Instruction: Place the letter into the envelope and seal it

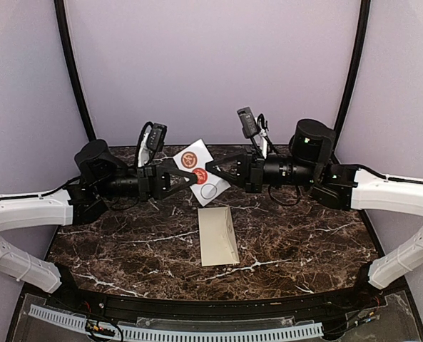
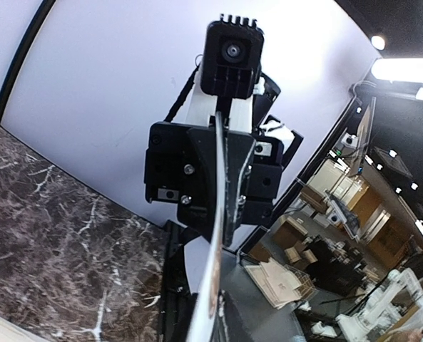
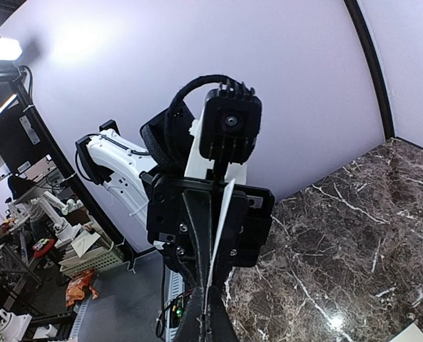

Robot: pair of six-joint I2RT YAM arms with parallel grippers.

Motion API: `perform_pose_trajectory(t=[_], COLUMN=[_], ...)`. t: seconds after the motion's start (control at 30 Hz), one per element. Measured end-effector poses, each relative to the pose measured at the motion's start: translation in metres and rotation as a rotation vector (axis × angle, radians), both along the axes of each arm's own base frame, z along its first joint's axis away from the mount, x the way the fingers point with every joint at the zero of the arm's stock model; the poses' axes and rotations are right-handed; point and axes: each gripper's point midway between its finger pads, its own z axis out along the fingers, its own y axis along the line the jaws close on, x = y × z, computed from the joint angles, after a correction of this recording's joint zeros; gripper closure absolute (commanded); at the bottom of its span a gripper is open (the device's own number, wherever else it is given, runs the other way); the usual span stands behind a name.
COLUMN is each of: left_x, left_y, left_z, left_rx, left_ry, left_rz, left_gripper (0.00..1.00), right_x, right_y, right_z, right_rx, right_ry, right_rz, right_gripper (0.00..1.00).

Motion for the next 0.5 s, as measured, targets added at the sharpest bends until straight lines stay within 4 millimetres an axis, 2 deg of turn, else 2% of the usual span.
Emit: perform_pose_trajectory(t=[0.5], left_x=[-0.012], left_y=[-0.001], left_z=[0.003], left_rx=[-0.032], left_ry=[-0.032], left_rz=[-0.076], left_gripper=[1.0], right_x=[-0.014], right_y=[0.006], right_z=[0.003], right_rx=[0.082], right_ry=[0.057], right_rz=[0.12], right_gripper=[1.0])
